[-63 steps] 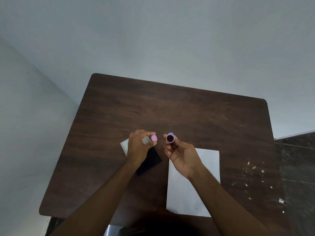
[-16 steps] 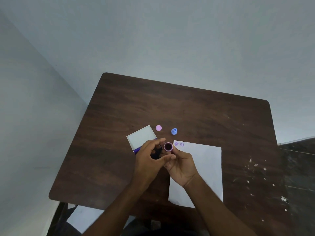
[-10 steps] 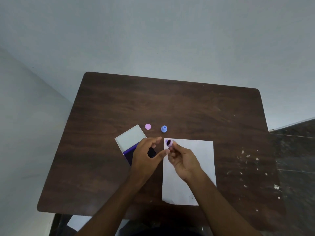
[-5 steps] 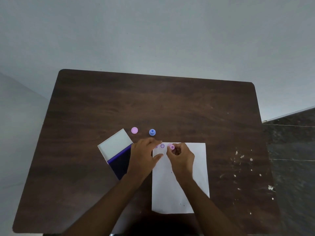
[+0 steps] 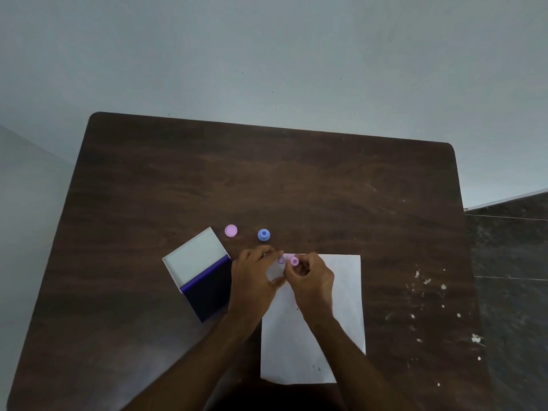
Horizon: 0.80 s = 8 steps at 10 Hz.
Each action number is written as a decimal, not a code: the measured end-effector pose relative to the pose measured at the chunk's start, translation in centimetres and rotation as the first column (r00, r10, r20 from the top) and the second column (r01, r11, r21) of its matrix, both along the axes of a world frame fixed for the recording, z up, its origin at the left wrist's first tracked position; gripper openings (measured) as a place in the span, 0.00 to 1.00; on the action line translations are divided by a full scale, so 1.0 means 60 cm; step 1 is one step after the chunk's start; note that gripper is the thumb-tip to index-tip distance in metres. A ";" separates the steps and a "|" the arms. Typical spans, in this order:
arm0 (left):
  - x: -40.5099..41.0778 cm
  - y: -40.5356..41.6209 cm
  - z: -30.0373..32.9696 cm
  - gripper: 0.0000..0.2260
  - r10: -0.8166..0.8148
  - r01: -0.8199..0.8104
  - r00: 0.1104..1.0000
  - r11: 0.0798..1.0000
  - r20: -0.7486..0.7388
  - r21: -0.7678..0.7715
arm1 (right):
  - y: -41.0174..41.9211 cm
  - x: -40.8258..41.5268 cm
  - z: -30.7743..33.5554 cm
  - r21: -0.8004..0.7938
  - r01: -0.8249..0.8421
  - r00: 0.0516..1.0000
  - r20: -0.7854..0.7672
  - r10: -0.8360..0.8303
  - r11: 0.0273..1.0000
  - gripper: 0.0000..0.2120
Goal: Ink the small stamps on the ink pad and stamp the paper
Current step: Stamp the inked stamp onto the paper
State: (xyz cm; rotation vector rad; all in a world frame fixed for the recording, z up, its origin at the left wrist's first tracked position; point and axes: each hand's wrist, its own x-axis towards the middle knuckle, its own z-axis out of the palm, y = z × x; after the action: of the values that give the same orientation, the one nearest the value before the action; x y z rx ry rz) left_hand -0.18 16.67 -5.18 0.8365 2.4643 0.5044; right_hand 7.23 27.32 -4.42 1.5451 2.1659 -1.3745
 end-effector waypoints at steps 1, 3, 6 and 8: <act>-0.002 0.001 -0.004 0.24 -0.015 0.022 0.998 0.992 0.057 -0.121 | 0.003 0.002 -0.004 0.034 -0.010 1.000 0.000 0.010 0.999 0.15; 0.004 -0.001 -0.011 0.27 0.003 0.000 1.000 0.991 0.021 -0.134 | 0.006 0.000 -0.002 0.000 -0.009 0.999 0.036 0.009 1.000 0.17; 0.011 0.005 0.013 0.24 0.028 -0.034 0.994 0.998 -0.103 -0.051 | 0.000 0.001 0.004 0.084 0.038 0.999 0.007 -0.039 0.996 0.09; 0.011 0.004 0.018 0.24 0.010 -0.016 0.994 0.998 -0.113 -0.053 | 0.001 0.000 -0.004 0.049 0.040 0.998 0.053 -0.043 0.998 0.15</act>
State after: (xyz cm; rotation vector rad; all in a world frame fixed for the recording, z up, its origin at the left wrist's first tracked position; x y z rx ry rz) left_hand 0.47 16.90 -4.08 0.8492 2.5755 0.4028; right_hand 7.23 27.36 -4.67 1.6335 2.1614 -1.2859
